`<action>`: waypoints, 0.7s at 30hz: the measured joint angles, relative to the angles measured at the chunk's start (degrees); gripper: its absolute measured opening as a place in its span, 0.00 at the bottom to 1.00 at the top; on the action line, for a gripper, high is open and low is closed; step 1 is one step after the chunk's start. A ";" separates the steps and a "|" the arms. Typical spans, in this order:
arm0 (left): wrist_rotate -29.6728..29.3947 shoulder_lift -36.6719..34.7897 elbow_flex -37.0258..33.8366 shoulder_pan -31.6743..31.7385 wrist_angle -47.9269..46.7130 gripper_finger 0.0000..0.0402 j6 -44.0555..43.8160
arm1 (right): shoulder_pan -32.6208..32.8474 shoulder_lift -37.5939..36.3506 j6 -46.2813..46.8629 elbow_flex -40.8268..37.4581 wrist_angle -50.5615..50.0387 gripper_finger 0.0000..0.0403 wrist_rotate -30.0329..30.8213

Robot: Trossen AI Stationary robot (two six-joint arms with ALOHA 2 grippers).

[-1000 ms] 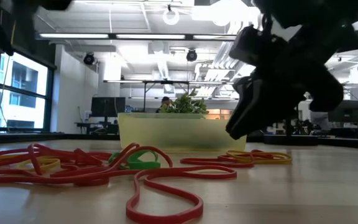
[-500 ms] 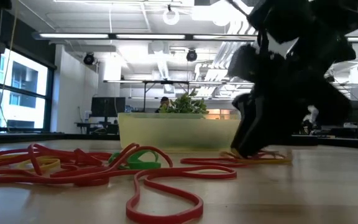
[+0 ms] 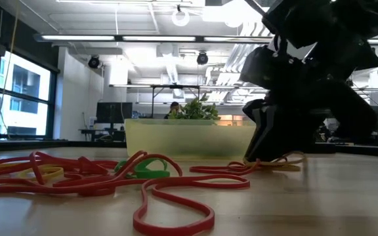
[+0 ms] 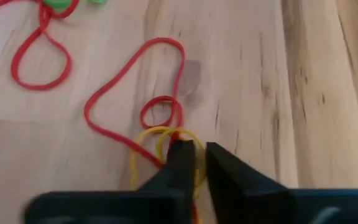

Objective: Pick and place rubber bands into bin
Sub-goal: Put the yellow rubber band into the yellow bin

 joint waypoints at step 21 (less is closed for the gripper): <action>-6.19 1.97 0.00 0.04 -0.14 0.21 -0.14 | 2.64 -14.54 -5.23 -0.20 -0.86 0.01 5.65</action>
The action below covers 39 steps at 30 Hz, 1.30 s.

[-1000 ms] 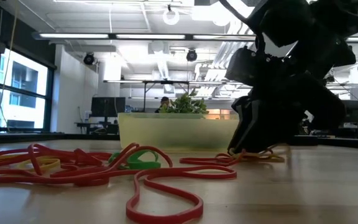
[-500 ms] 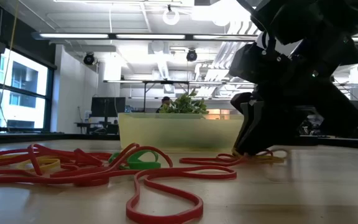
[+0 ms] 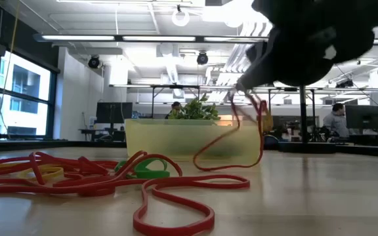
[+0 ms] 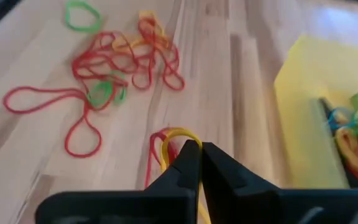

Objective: Pick and place rubber bands into bin
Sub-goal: Put the yellow rubber band into the yellow bin

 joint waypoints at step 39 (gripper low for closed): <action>-1.85 3.85 -0.02 0.00 -0.19 0.21 -2.45 | 0.72 -3.71 -0.52 0.07 -2.72 0.01 -1.44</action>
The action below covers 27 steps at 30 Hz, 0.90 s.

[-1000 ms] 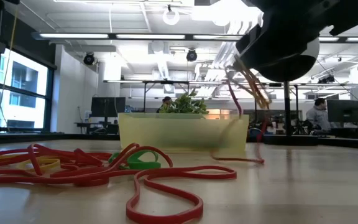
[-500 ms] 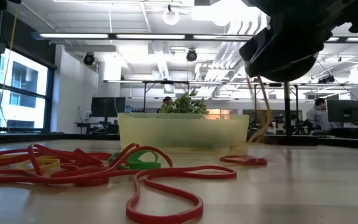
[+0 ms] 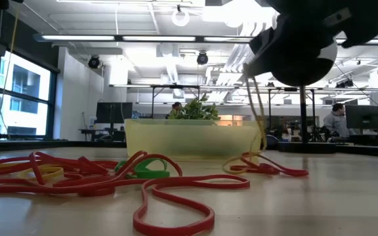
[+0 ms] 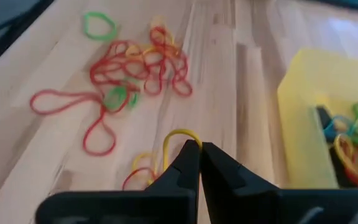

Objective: Pick and place rubber bands into bin
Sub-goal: Put the yellow rubber band into the yellow bin

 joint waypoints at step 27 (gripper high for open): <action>-0.92 -0.04 0.00 0.01 0.14 0.21 -0.04 | -11.26 -0.70 -22.30 19.96 -15.03 0.00 6.22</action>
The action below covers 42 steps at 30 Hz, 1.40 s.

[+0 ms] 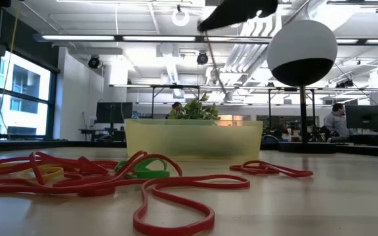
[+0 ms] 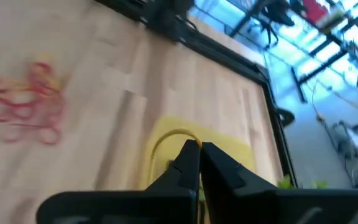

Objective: Pick and place rubber bands into bin
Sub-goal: Put the yellow rubber band into the yellow bin, then put the red rubber band into the yellow bin

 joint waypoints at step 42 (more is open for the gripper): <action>-1.07 0.00 0.00 -0.01 -0.17 0.21 0.39 | -23.32 15.08 10.61 0.42 -3.22 0.49 -19.45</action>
